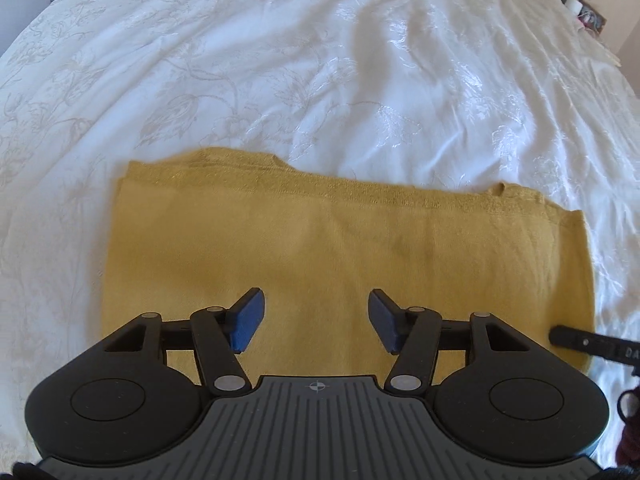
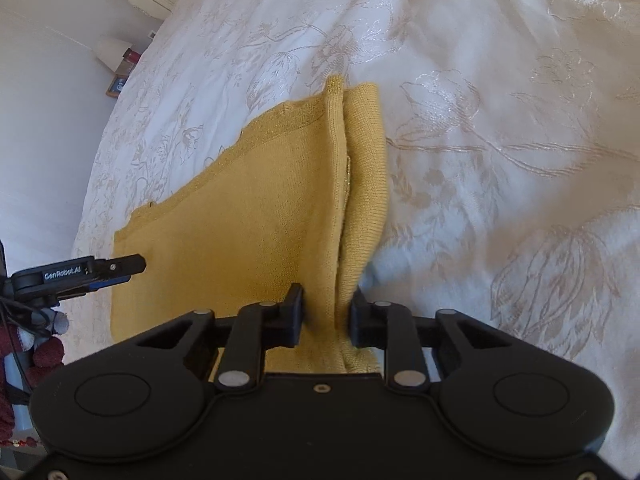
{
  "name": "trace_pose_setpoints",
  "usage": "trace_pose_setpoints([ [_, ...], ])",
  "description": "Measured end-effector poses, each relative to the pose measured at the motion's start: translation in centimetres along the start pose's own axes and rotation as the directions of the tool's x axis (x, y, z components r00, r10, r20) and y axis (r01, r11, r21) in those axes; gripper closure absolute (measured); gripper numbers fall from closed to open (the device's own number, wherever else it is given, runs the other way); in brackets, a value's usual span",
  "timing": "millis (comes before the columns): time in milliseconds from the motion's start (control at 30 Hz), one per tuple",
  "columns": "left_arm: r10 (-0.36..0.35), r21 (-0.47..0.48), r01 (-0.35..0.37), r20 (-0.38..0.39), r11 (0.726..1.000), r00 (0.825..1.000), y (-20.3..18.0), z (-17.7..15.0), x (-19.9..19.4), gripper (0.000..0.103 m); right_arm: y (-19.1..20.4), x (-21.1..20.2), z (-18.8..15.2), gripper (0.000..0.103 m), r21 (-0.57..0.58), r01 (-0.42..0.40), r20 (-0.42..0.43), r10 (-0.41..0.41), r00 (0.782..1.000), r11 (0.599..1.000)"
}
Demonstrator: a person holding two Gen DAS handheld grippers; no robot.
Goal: Fold small clothes
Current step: 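Grasp the sweater's folded edge with the right gripper, then fold the held edge over the sweater and release with the right gripper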
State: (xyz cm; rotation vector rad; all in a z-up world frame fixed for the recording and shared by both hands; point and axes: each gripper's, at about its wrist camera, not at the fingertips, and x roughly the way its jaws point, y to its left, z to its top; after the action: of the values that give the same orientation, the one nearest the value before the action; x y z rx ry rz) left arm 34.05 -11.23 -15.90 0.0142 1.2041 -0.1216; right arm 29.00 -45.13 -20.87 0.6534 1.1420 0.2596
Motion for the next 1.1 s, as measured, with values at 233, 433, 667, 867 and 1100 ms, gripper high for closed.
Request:
trace_pose_setpoints([
  [233,0.039,0.003,-0.039,-0.018,0.999,0.999,4.1,-5.3,-3.8,0.047,6.2,-1.4,0.8,0.079,-0.115,0.090,-0.006,-0.091,0.996,0.989],
  [433,0.028,-0.055,-0.029,-0.025,0.998,0.999,8.2,-8.0,-5.2,0.047,13.1,-1.9,1.2,0.080,-0.201,0.082,-0.005,-0.084,0.996,0.976],
  [667,0.017,-0.113,-0.017,-0.006,0.993,1.000,12.4,-9.8,-5.8,0.047,21.4,1.3,0.4,0.081,-0.259,0.026,-0.041,-0.038,0.998,0.965],
  [867,0.018,-0.099,-0.019,-0.004,0.995,1.000,15.4,-11.2,-6.3,0.047,26.9,7.0,-2.1,0.081,-0.317,0.019,-0.099,-0.053,0.994,0.948],
  [1100,0.016,-0.127,-0.019,-0.021,0.992,1.000,19.4,-12.7,-6.7,0.047,30.5,12.0,-4.3,0.081,-0.337,0.085,-0.118,-0.132,0.984,0.938],
])
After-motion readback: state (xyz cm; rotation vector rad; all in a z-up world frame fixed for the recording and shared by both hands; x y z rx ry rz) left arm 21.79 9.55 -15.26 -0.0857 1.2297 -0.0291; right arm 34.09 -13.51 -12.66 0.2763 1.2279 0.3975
